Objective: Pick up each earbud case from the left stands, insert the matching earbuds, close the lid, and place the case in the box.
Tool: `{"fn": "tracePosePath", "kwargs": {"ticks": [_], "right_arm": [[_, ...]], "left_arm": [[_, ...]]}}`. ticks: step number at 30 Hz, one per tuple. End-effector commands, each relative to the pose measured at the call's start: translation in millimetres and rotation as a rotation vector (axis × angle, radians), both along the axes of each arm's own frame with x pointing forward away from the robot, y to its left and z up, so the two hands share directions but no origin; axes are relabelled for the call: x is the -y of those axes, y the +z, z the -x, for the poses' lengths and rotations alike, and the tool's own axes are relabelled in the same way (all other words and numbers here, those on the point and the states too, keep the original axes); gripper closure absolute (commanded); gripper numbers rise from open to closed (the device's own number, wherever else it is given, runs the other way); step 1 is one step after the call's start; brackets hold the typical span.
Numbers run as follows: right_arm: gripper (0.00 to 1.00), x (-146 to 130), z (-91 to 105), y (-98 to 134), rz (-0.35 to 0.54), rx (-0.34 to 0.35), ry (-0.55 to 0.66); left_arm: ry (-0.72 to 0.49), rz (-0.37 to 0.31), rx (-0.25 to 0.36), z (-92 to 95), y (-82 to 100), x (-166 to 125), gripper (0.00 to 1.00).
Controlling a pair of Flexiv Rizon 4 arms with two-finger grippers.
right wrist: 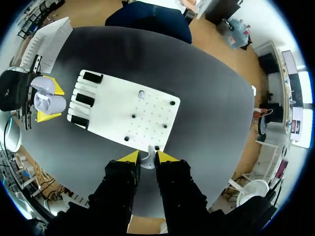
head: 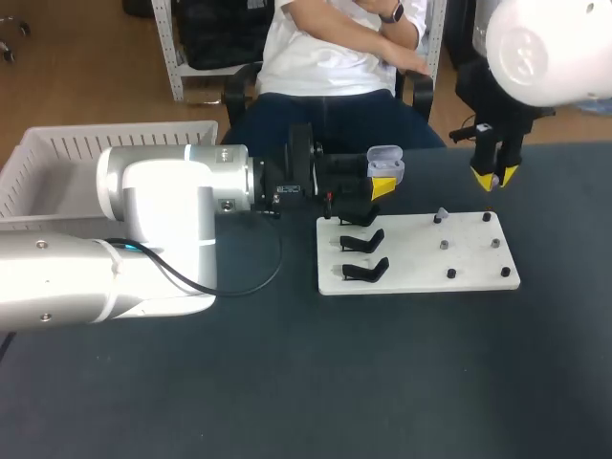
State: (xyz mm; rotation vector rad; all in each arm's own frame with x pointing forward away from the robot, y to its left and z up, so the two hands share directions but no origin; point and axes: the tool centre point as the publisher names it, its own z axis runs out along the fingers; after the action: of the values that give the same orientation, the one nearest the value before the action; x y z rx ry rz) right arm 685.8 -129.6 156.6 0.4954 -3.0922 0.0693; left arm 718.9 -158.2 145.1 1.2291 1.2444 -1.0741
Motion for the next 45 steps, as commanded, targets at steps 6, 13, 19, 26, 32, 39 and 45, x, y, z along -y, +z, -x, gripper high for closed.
{"fn": "tracePosePath", "kwargs": {"ticks": [6,13,19,26,32,39,45], "right_arm": [[1.0,3,8.6,-1,-0.01,0.041,-0.001],[1.0,-3,4.1,3,-0.124,-0.003,-0.663],[1.0,-7,15.2,12,-0.111,0.043,-0.948],[1.0,-16,15.2,17,-0.013,0.096,-0.941],[1.0,-16,15.2,17,-0.013,0.096,-0.941],[1.0,-25,15.0,20,-0.043,0.095,-0.922],[1.0,-44,10.0,34,-0.074,0.097,-0.889]], "left_arm": [[0.007,0.006,0.005,1.7,-1.3,0,1.0],[0.007,0.006,0.005,1.7,-1.3,0,1.0],[0.007,0.006,0.005,1.7,-1.3,0,1.0],[0.007,0.006,0.005,1.7,-1.3,0,1.0],[0.007,0.006,0.005,1.7,-1.3,0,1.0],[0.007,0.006,0.005,1.7,-1.3,0,1.0],[0.007,0.006,0.005,1.7,-1.3,0,1.0]]}}
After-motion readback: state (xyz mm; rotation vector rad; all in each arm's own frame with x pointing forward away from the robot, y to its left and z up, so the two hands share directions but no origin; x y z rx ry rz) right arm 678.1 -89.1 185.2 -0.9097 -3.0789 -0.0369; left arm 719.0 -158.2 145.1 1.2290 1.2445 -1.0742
